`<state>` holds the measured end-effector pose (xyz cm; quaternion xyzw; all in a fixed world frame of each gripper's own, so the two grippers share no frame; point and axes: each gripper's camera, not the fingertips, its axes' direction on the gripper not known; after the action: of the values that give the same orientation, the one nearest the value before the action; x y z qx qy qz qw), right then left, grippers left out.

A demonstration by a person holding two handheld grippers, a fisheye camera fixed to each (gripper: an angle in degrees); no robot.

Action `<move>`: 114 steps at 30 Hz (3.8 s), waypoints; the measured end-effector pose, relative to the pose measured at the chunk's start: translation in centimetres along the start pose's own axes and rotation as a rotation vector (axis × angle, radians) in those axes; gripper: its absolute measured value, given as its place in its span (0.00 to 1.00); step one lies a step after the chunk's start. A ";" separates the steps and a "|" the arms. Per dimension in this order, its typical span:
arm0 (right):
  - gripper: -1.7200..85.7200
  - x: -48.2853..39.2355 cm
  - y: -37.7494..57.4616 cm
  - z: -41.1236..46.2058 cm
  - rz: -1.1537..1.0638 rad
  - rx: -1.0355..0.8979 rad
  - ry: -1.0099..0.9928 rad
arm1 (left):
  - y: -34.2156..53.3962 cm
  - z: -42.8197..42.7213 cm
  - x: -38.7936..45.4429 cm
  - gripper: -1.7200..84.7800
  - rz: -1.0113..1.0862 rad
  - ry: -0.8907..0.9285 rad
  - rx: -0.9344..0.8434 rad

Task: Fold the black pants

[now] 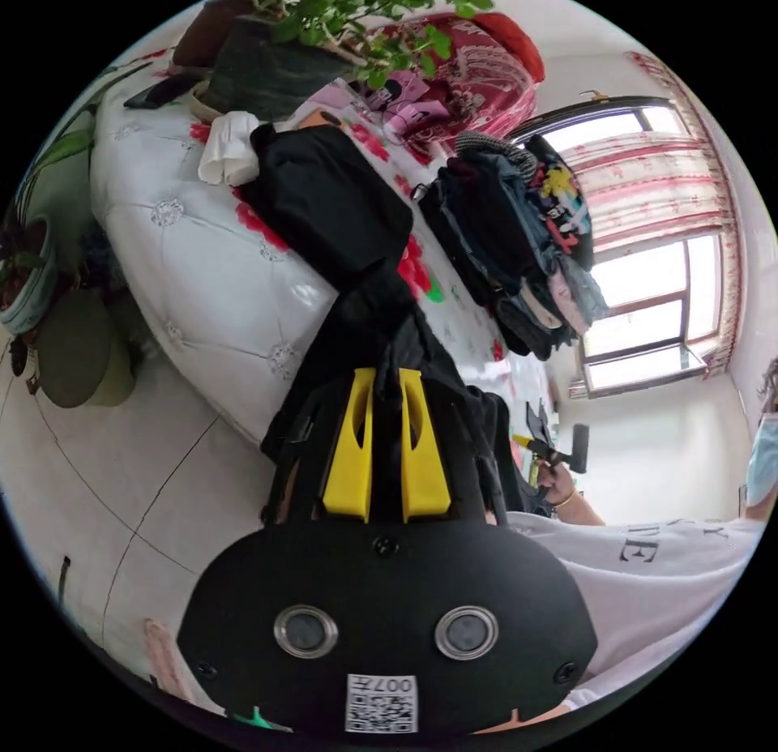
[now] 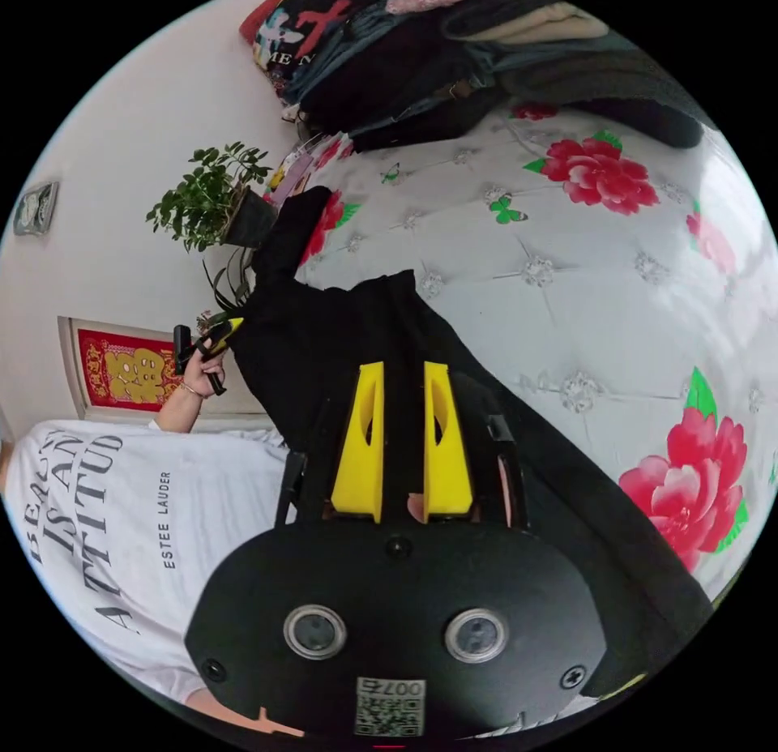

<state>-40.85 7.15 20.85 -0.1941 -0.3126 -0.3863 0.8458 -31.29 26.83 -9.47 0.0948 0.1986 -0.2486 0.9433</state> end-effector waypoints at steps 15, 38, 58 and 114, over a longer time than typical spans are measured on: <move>0.13 7.3 34.8 -11.9 0.778 0.647 0.146 | 4.4 1.4 -4.3 0.11 -0.173 -0.120 -0.039; 0.03 18.2 50.5 -20.3 0.963 0.977 -0.085 | 4.5 2.8 1.6 0.07 -0.147 -0.301 -0.133; 0.11 17.1 58.4 -16.0 1.160 1.122 -0.086 | 9.4 0.5 -3.6 0.08 -0.245 -0.174 -0.041; 0.13 -5.4 20.3 -7.2 0.264 0.416 0.093 | 18.6 24.4 33.1 0.12 1.057 0.270 -0.199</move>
<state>-25.10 18.59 10.19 -0.0368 -0.3180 -0.2081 0.9242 12.48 21.78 0.08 0.1230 0.2655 0.2928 0.9103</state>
